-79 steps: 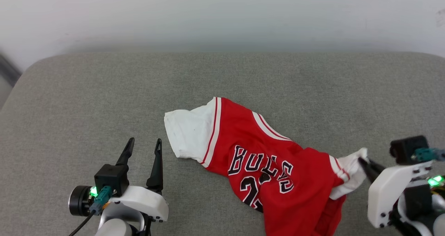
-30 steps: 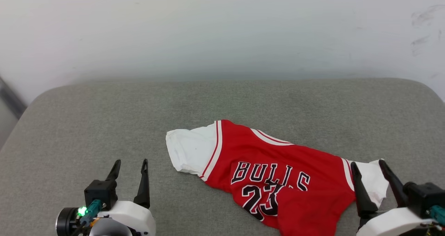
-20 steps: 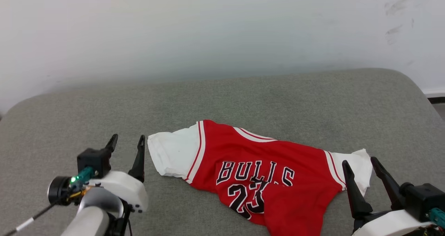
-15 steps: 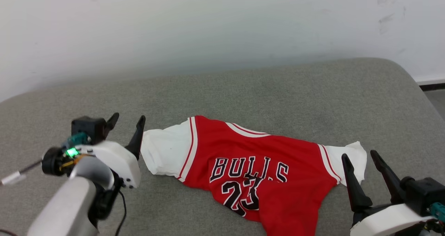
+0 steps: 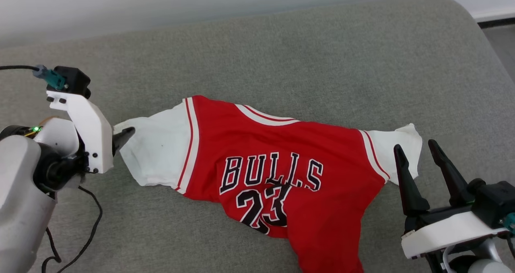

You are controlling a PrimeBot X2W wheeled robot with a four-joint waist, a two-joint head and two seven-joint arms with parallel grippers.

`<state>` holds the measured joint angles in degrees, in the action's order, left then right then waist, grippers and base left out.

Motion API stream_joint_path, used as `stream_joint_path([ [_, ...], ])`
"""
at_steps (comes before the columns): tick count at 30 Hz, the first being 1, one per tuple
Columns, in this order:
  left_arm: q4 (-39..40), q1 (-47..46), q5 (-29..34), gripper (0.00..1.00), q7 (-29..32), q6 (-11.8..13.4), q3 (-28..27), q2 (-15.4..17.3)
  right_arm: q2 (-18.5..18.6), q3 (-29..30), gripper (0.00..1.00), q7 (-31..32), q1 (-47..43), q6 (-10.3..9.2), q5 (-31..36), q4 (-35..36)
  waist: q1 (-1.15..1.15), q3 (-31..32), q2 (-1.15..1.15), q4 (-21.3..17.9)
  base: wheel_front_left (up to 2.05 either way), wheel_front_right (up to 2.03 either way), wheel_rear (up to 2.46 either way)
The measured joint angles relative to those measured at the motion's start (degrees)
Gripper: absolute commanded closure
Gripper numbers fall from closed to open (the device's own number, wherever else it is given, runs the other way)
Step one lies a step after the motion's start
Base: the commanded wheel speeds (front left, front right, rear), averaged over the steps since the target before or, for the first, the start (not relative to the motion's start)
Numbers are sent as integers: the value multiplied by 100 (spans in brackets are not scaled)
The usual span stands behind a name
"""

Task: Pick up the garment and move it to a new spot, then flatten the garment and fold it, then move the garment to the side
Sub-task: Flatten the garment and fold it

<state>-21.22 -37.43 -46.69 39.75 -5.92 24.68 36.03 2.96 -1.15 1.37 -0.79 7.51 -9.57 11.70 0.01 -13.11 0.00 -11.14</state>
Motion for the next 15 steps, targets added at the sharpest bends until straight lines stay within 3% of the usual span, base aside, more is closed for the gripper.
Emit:
stream_joint_path([
  [10, -583, -190, -500, 0, 882, -66, 52, 172, -2, -170, 0, -258, 205, 0, -64, -203, 0, -574, 0, -347, 0, 0, 0],
  [11, -604, -203, -530, 7, 913, -67, 52, 157, -2, -170, 0, -260, 208, 0, -64, -209, 0, -602, 0, -368, 0, 0, 0],
  [12, -631, -205, -573, 51, 943, -66, 51, 143, -2, -166, 0, -270, 209, 0, -65, -208, 0, -626, 0, -380, 0, 0, 0],
  [13, -662, -216, -594, 63, 962, -66, 51, 138, -2, -169, 0, -282, 210, 0, -65, -207, 0, -646, 0, -385, 0, 0, 0],
  [14, -698, -218, -631, 96, 967, -66, 40, 127, -2, -174, 0, -281, 210, 0, -65, -207, 0, -663, 0, -389, 0, 0, 0],
  [15, -733, -218, -676, 100, 956, -66, 20, 110, -2, -178, 0, -281, 214, 0, -65, -207, 0, -675, 0, -392, 0, 0, 0],
])
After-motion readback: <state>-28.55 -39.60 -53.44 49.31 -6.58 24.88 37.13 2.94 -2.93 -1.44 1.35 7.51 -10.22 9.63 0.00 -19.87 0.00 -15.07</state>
